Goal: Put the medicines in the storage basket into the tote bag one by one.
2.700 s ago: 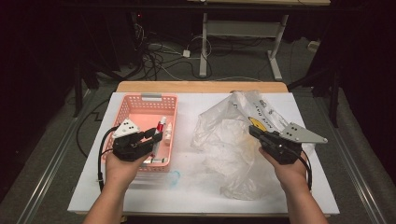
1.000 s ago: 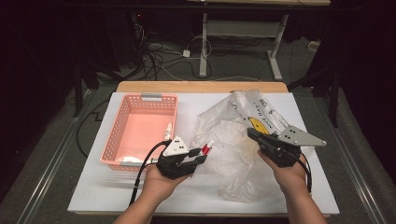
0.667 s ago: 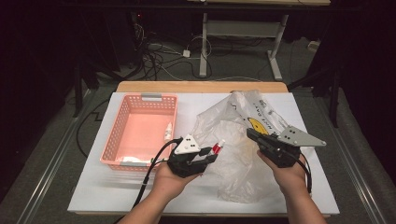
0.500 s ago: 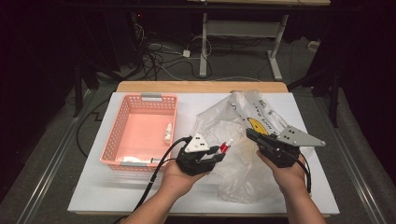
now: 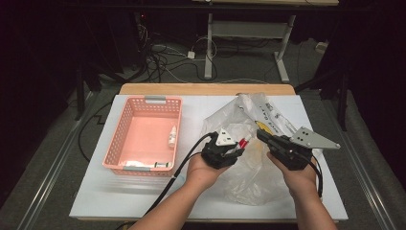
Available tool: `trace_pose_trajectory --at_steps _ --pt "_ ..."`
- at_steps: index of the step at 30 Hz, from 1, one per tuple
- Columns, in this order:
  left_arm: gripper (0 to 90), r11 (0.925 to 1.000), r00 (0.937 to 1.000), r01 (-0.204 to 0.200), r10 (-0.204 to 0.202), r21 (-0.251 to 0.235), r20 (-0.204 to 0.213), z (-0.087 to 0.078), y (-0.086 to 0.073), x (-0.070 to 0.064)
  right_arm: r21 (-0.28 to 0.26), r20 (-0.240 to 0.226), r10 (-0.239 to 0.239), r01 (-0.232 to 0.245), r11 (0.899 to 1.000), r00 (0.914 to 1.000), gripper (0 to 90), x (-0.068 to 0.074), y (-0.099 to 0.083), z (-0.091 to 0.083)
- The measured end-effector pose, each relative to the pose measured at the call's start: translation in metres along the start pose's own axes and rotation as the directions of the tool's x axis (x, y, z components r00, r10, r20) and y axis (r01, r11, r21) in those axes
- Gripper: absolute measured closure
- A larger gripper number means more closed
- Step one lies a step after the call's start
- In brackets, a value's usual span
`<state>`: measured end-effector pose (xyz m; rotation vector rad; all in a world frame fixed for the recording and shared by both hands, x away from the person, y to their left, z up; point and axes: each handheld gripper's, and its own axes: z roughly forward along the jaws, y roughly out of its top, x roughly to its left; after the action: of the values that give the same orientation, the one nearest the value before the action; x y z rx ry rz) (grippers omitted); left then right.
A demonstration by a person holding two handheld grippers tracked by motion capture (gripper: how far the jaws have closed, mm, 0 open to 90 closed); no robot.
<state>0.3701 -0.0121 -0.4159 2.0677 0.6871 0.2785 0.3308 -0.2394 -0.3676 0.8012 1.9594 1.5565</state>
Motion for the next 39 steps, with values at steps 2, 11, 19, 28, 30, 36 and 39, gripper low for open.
trace_pose_trajectory --at_steps 2,11,19,28,30,36,39 --pt "66.1 1.0000 0.9999 0.003 -0.003 -0.003 -0.013 0.007 0.003 0.002 -0.001 0.004 0.004 -0.004 1.000 1.0000 90.0 -0.001 0.000 0.000" --pt "66.1 0.9998 0.9992 0.020 -0.020 -0.005 -0.033 0.033 0.001 0.010 0.001 0.009 0.010 -0.010 1.000 0.9999 90.0 -0.004 -0.002 0.000" --pt "66.0 0.9994 0.9984 0.022 -0.020 0.026 -0.053 0.053 -0.005 0.014 0.006 0.014 0.024 -0.024 1.000 0.9996 90.0 -0.006 -0.005 0.001" --pt "66.0 0.9990 0.9982 0.026 -0.024 0.036 -0.054 0.068 -0.002 0.015 0.008 0.012 0.025 -0.025 1.000 0.9996 90.0 -0.007 -0.006 0.004" --pt "66.0 0.9986 0.9980 0.029 -0.027 0.043 -0.057 0.071 -0.001 0.016 0.008 0.013 0.027 -0.027 1.000 0.9996 90.0 -0.008 -0.006 0.005" --pt "62.8 0.9982 0.9977 0.039 -0.037 0.046 -0.056 0.076 -0.001 0.017 0.007 0.015 0.029 -0.029 1.000 0.9995 90.0 -0.009 -0.006 0.004" --pt "57.9 0.9982 0.9990 0.031 -0.029 0.051 -0.035 0.073 -0.001 0.016 0.009 0.015 0.029 -0.029 1.000 0.9995 90.0 -0.010 -0.007 0.004"
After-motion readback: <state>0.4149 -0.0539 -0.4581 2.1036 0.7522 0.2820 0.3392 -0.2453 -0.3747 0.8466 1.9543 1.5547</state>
